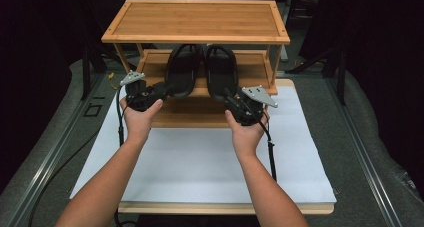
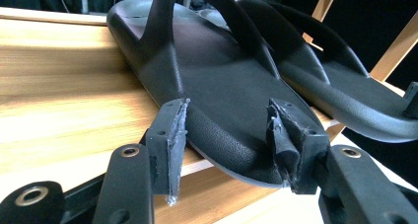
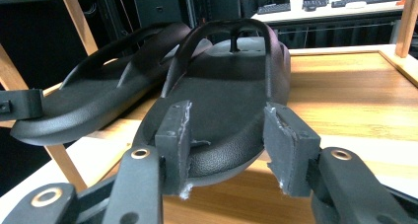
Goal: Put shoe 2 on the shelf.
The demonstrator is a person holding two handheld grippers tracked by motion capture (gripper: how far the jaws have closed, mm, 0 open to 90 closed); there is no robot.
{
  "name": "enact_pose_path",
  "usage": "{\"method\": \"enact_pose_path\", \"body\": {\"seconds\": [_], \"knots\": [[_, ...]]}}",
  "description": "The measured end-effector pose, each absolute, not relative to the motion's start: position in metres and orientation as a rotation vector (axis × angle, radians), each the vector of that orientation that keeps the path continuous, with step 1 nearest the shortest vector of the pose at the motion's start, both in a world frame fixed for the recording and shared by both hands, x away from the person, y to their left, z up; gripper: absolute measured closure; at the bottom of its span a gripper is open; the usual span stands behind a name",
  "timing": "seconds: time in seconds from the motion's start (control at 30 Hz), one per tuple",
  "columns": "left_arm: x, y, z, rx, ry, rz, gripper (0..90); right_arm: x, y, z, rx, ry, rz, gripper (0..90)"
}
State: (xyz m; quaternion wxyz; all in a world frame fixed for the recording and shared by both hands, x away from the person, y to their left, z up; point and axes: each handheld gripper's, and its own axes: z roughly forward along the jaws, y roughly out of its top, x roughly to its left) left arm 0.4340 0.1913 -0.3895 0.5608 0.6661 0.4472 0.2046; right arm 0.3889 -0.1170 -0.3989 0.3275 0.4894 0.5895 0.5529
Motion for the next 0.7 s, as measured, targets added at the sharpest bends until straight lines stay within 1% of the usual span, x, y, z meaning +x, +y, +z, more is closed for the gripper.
{"method": "enact_pose_path", "body": {"seconds": [0.7], "knots": [[0.441,0.187,-0.389,1.56,1.061,0.477,50.2,0.402,-0.104,-0.399,1.319,1.551,1.521,53.4]]}}
